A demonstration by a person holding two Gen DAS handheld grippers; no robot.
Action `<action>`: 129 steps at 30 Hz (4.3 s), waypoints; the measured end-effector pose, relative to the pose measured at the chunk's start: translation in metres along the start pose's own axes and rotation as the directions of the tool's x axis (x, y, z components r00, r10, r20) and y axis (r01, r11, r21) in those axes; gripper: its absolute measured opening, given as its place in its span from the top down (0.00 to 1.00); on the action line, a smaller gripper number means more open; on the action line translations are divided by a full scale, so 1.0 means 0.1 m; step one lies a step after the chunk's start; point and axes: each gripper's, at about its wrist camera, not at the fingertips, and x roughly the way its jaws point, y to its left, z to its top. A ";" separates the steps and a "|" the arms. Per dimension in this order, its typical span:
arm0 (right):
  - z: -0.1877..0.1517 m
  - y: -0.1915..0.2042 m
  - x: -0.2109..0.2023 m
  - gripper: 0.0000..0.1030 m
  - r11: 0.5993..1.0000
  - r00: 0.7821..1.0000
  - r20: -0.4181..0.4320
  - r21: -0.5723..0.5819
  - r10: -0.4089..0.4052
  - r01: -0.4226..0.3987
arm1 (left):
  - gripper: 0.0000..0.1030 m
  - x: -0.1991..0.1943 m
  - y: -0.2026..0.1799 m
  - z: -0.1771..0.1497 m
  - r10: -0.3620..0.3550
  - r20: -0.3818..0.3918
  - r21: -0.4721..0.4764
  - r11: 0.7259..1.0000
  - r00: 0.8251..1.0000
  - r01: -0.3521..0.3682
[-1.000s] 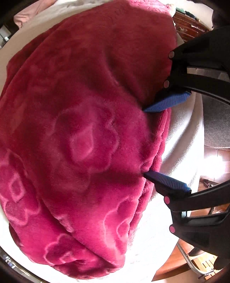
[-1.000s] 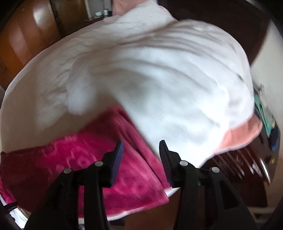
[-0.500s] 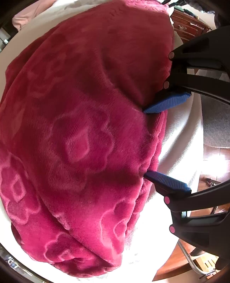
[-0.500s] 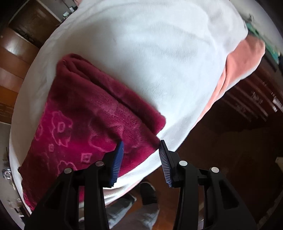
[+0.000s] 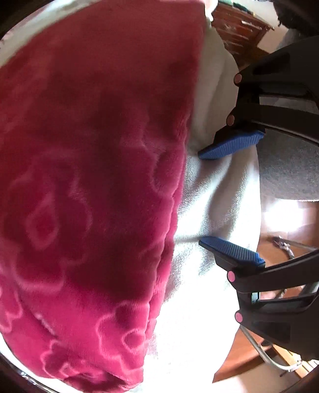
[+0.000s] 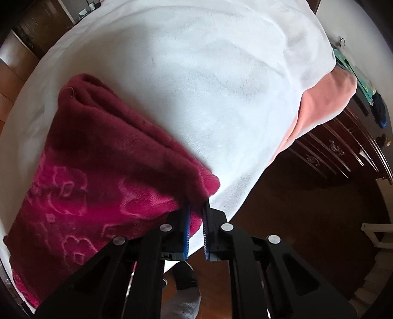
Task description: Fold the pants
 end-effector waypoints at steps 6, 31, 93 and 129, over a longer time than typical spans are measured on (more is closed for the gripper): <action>0.01 0.07 -0.42 0.70 0.997 0.989 0.137 -0.046 -0.057 0.064 | 0.37 -0.49 0.21 0.07 -0.056 0.155 -0.003 0.998 0.986 0.057; -1.58 4.27 -0.59 0.69 0.601 0.907 -0.274 -0.682 0.320 -0.418 | 0.34 0.03 1.18 0.37 -0.024 0.088 -0.150 0.988 0.996 0.037; -1.82 5.59 -0.49 0.57 0.455 0.888 -0.362 -0.764 0.285 -0.457 | 0.33 -0.73 2.19 1.94 -0.133 0.343 -0.118 0.976 0.930 0.183; -1.33 3.63 -0.71 0.57 0.497 0.955 -0.220 -0.817 0.201 -0.293 | 0.33 -0.84 -0.72 0.98 -0.059 0.277 0.177 0.984 0.959 0.010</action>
